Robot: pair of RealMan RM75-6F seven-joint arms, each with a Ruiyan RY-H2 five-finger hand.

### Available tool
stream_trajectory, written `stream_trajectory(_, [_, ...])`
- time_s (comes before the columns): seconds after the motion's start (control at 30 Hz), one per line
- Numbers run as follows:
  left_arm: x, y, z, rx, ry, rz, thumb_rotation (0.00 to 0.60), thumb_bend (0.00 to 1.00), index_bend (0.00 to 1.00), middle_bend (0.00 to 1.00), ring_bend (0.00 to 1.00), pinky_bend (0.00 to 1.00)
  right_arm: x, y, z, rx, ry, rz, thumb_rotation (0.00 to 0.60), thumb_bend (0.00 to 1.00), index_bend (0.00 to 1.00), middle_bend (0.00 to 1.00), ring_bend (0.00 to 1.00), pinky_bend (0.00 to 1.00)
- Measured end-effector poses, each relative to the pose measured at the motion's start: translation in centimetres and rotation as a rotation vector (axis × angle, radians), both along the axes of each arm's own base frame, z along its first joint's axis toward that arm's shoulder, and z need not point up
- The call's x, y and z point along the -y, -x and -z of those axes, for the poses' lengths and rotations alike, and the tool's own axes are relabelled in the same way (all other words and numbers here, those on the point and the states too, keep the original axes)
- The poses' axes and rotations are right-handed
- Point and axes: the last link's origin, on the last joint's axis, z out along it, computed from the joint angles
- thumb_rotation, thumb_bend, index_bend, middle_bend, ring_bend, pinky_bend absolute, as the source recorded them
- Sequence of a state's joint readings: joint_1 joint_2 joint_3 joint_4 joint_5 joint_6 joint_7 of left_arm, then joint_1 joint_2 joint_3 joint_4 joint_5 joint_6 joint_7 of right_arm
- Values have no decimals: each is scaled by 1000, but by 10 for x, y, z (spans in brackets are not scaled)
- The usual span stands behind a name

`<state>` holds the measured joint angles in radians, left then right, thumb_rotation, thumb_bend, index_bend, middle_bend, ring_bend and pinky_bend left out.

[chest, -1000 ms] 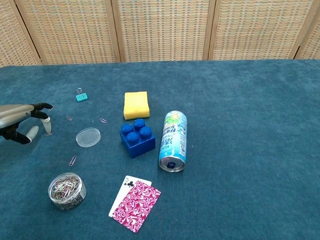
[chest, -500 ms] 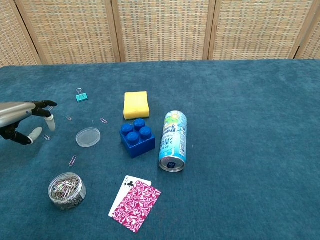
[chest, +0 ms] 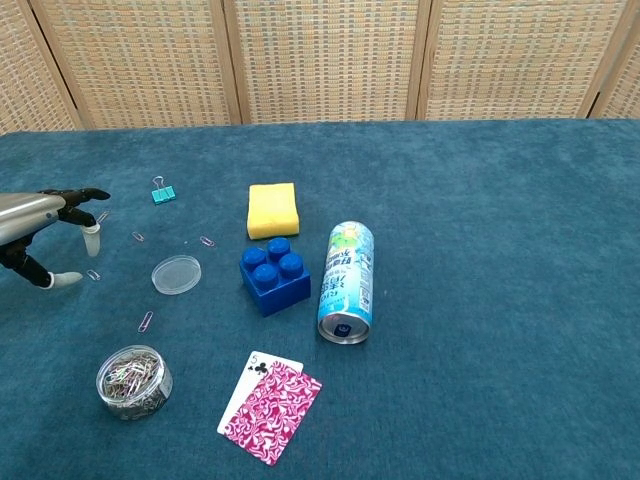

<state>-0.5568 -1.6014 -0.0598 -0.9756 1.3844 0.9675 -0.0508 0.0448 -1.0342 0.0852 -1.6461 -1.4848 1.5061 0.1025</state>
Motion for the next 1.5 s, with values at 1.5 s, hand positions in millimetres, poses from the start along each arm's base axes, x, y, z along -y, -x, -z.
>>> stream_trajectory(1.5, [-5, 3, 22, -56, 42, -10, 600, 385, 617, 0, 0, 0, 1, 1, 2, 4, -11, 5, 600, 0, 10, 0, 0, 0])
